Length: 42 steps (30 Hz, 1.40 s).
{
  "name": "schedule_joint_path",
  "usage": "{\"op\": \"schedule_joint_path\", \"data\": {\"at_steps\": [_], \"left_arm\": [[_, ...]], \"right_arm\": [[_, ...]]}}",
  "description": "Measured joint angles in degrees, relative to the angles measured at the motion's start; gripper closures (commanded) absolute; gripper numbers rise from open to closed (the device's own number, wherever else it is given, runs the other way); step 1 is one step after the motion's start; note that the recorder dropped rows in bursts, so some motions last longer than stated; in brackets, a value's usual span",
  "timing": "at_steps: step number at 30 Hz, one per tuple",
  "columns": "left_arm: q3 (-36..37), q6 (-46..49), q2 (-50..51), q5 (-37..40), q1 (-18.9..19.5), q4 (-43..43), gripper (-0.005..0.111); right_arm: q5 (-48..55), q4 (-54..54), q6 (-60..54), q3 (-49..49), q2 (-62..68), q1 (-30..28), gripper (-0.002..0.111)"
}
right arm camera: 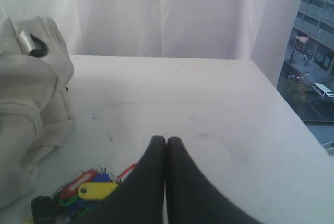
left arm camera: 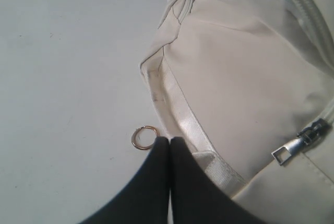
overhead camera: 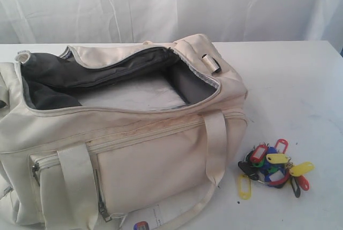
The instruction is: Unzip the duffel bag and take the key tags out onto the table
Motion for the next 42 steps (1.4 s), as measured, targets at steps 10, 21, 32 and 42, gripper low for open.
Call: {"op": "schedule_joint_path", "data": {"at_steps": [10, 21, 32, 42], "left_arm": [[0.0, 0.0, 0.0, 0.0, 0.0, 0.0, 0.107], [0.0, 0.0, 0.0, 0.0, 0.0, 0.0, 0.107], [0.0, 0.0, 0.0, 0.0, 0.0, 0.0, 0.107], [0.0, 0.0, 0.0, 0.0, 0.0, 0.0, 0.107]], "right_arm": [[8.1, 0.3, -0.7, 0.2, 0.0, -1.9, 0.108], [8.7, 0.3, 0.8, 0.2, 0.0, -6.1, 0.108], [8.7, 0.3, 0.8, 0.2, 0.0, -0.4, 0.108], [8.7, 0.3, 0.8, 0.2, 0.0, -0.3, 0.108]]}}
